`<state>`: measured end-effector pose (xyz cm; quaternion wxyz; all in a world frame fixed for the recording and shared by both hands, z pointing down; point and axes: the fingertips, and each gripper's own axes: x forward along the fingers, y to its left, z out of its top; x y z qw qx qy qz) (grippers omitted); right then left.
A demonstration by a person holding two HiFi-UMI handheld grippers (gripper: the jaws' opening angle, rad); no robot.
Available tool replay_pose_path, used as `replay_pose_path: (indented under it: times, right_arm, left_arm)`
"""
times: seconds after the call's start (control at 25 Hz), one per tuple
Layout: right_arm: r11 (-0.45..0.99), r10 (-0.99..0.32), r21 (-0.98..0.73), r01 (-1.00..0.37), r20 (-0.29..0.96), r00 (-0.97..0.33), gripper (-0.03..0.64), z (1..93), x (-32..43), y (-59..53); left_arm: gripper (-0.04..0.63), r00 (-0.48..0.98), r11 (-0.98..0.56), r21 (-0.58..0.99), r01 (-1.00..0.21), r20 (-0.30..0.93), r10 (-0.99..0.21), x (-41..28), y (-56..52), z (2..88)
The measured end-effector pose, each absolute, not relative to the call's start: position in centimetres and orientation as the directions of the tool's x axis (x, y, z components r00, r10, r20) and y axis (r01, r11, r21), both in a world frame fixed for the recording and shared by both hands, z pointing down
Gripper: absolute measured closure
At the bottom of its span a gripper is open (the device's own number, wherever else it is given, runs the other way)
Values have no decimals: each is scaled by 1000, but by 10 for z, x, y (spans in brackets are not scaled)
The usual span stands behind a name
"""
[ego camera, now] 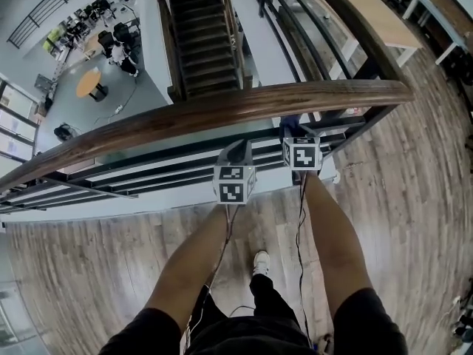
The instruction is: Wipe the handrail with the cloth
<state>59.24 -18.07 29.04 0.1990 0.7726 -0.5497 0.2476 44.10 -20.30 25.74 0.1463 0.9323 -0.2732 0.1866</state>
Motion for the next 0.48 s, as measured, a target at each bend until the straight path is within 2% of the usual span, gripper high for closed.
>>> replay_pose_path:
  times: [0.48]
  right_arm:
    - [-393,-718,73,-917,598,355,537,291,709,-122]
  left_arm:
    - [592,830,-857,184,-481,412,-377,560,-143,257]
